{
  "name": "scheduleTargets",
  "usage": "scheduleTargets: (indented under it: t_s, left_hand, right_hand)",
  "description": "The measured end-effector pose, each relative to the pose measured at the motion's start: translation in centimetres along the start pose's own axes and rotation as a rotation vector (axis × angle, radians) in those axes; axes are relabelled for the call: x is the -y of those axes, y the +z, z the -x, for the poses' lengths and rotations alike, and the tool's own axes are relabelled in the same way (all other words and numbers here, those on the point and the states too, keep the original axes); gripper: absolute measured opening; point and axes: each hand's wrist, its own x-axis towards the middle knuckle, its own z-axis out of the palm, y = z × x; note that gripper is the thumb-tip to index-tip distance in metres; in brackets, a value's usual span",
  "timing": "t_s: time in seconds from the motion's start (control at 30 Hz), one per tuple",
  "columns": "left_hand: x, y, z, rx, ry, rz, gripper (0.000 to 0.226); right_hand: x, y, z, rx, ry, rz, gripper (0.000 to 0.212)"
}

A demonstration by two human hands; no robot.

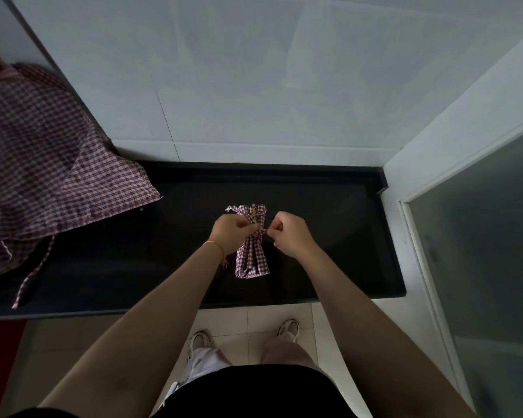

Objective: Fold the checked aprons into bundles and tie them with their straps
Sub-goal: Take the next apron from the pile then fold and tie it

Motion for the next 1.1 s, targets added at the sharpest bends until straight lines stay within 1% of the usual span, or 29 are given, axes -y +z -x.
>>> scheduleTargets:
  t_s: [0.07, 0.17, 0.27, 0.37, 0.47, 0.53, 0.6, 0.73, 0.77, 0.9, 1.0, 1.1]
  left_hand:
    - [-0.2, 0.2, -0.2, 0.008, 0.000, -0.016, 0.022]
    - [-0.2, 0.2, -0.5, 0.017, -0.010, 0.021, 0.008]
    - [0.1, 0.4, -0.5, 0.005, -0.005, 0.043, 0.005]
    - [0.2, 0.3, -0.3, -0.041, 0.002, 0.122, 0.009]
    - [0.0, 0.4, 0.1, -0.095, -0.011, 0.138, 0.017]
    - [-0.1, 0.4, 0.3, -0.160, -0.043, 0.152, 0.021]
    - [0.1, 0.3, 0.2, -0.166, -0.064, 0.184, 0.018]
    - [0.5, 0.2, 0.3, 0.024, -0.031, 0.037, 0.009]
    - [0.5, 0.4, 0.4, 0.026, -0.030, 0.017, 0.010]
    - [0.3, 1.0, 0.5, -0.080, 0.015, -0.064, 0.005]
    - [0.0, 1.2, 0.7, -0.119, 0.062, -0.150, 0.009]
    - [-0.2, 1.2, 0.8, -0.127, 0.098, -0.349, 0.016]
  right_hand:
    - [0.2, 0.2, -0.1, -0.022, -0.071, 0.045, 0.006]
    - [0.9, 1.0, -0.1, -0.048, -0.200, 0.013, 0.012]
    - [0.9, 2.1, -0.4, -0.083, -0.220, 0.068, 0.011]
    - [0.9, 2.5, -0.8, -0.076, -0.235, 0.126, 0.008]
    - [0.9, 2.3, -0.6, -0.038, -0.248, 0.189, 0.007]
    - [0.6, 2.3, -0.6, -0.062, -0.245, 0.203, 0.006]
    - [0.3, 2.4, -0.4, -0.107, -0.242, 0.193, 0.006]
    - [0.3, 2.8, -0.1, -0.141, -0.251, 0.209, 0.008]
    - [0.5, 2.9, -0.1, -0.147, -0.253, 0.216, 0.010]
    - [0.8, 2.9, -0.1, -0.116, -0.251, 0.297, 0.014]
    - [0.8, 3.0, -0.1, -0.123, -0.310, 0.352, 0.018]
    - [0.6, 3.0, 0.1, -0.127, -0.375, 0.383, 0.018]
